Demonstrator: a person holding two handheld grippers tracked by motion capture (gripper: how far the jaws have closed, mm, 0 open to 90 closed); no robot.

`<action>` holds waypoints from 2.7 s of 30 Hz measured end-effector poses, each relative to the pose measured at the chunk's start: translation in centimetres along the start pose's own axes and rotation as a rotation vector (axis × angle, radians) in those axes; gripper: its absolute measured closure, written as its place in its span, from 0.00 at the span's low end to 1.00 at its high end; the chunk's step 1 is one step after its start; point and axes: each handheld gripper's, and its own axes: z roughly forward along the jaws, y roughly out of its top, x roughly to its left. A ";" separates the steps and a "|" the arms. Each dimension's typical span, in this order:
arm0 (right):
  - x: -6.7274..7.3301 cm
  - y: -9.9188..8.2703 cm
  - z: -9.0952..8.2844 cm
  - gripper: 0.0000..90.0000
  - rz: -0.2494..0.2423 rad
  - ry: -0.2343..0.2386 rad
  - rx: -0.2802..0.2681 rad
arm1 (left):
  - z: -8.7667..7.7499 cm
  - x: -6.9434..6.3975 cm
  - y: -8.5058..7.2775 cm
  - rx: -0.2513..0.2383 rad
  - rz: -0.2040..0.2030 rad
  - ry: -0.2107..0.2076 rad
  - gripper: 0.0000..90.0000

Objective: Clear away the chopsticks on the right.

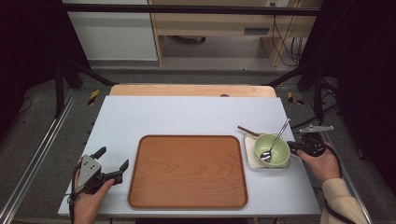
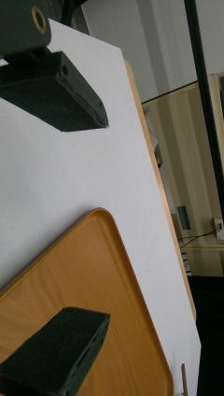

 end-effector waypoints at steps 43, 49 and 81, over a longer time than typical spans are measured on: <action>-0.8 -2.0 -1.6 0.82 -0.015 0.028 -0.027 | 0.3 -0.4 0.0 0.008 0.019 -0.011 0.07; -1.0 -1.9 -1.3 0.83 -0.015 0.034 -0.024 | 0.3 -0.4 0.0 0.009 0.020 -0.012 0.07; -1.1 -1.9 -0.8 0.94 0.023 0.110 -0.020 | 0.5 -0.8 -0.1 0.012 0.031 -0.030 0.07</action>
